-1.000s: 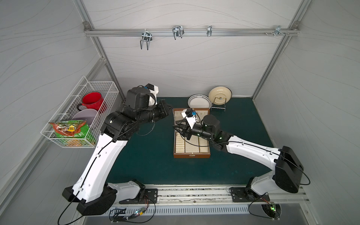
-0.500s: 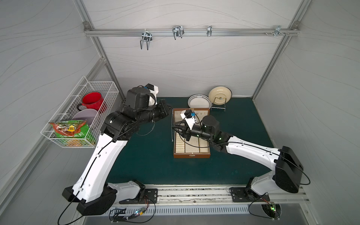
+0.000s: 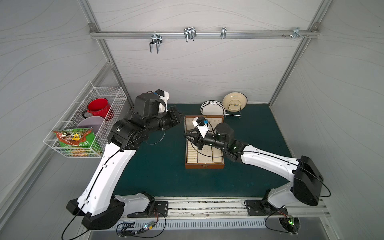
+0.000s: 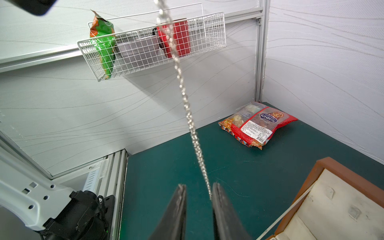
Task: Put jewelry chain into jewelry box
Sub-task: Pick up the necklace from the center of the board.
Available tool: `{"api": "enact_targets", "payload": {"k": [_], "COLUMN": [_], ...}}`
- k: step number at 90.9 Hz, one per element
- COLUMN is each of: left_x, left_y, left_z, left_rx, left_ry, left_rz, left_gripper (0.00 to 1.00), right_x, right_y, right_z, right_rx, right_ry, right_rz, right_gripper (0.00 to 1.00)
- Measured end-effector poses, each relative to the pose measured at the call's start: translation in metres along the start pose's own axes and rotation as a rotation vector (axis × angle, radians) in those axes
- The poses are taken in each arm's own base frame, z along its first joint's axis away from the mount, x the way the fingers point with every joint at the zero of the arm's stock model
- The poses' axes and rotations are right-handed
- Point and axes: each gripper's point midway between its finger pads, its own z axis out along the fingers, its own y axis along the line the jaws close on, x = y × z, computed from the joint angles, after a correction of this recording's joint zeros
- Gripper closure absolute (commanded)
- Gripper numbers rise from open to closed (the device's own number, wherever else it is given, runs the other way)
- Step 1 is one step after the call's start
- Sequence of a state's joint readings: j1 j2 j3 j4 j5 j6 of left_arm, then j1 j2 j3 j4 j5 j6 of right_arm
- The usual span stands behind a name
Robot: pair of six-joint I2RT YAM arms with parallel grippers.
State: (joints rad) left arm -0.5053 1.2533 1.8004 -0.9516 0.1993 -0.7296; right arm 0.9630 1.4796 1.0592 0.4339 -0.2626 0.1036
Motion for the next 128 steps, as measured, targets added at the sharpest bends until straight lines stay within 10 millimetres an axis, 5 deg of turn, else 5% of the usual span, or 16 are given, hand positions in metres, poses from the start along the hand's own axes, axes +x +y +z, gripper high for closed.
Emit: {"api": "enact_targets", "payload": {"k": [79, 128], "left_x": [-0.0029, -0.0031], "left_y": [-0.0029, -0.0032], "left_z": [0.0, -0.0008], "left_rx": [0.012, 0.013], "left_ry": [-0.012, -0.014], "left_rz": [0.003, 0.0], "left_gripper": [1.0, 1.0], "right_x": [-0.0047, -0.0046], "right_y": [-0.0009, -0.0011], "right_z": [0.0036, 0.0037], "right_rx": [0.0, 0.0], "right_ry": [-0.007, -0.007], "right_rz": [-0.003, -0.006], "right_gripper": [0.81, 1.0]}}
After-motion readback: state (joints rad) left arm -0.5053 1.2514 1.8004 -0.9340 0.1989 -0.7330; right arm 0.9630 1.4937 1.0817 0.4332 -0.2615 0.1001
